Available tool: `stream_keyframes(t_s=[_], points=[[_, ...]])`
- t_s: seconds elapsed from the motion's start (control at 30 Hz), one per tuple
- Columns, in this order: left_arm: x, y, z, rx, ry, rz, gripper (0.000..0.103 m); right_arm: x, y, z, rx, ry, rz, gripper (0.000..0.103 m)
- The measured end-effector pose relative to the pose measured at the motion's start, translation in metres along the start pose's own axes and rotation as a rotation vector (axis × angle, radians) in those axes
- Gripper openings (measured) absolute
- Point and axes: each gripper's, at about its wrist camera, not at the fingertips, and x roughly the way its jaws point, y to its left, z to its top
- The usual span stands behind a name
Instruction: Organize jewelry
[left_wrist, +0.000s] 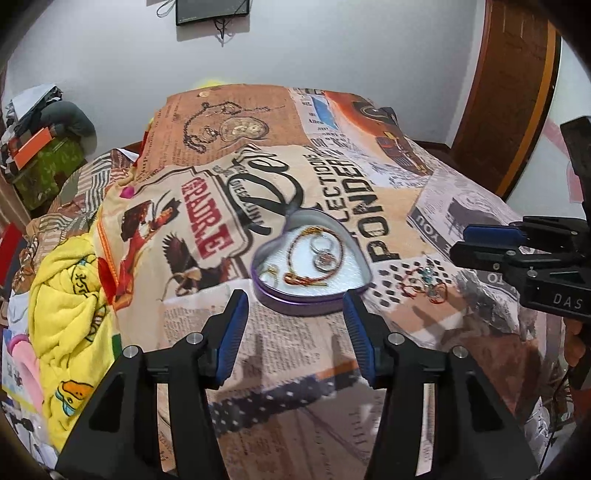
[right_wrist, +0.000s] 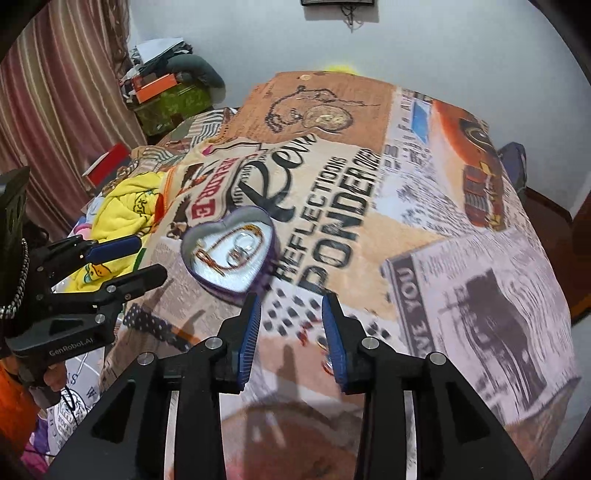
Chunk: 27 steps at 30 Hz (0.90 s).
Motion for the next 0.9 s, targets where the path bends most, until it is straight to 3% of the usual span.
stream_keyframes(t_s=[0.37,0.6,0.7,0.77,0.9], points=[[0.018,-0.047,-0.004,0.032,0.057,-0.079,0.052,-0.019,-0.061,-0.033,0.094,0.013,-0.097,0.032],[0.041,-0.081,-0.008,0.091,0.096,-0.116,0.052,-0.016,-0.084,-0.05,0.144,0.047,-0.099,0.032],[0.053,-0.088,-0.008,0.098,0.118,-0.134,0.044,-0.01,-0.088,-0.056,0.155,0.062,-0.09,0.032],[0.063,-0.09,-0.007,0.089,0.141,-0.155,0.031,-0.007,-0.088,-0.058,0.151,0.069,-0.09,0.032],[0.082,-0.092,-0.004,0.076,0.179,-0.177,0.018,0.001,-0.089,-0.06,0.151,0.082,-0.065,0.032]])
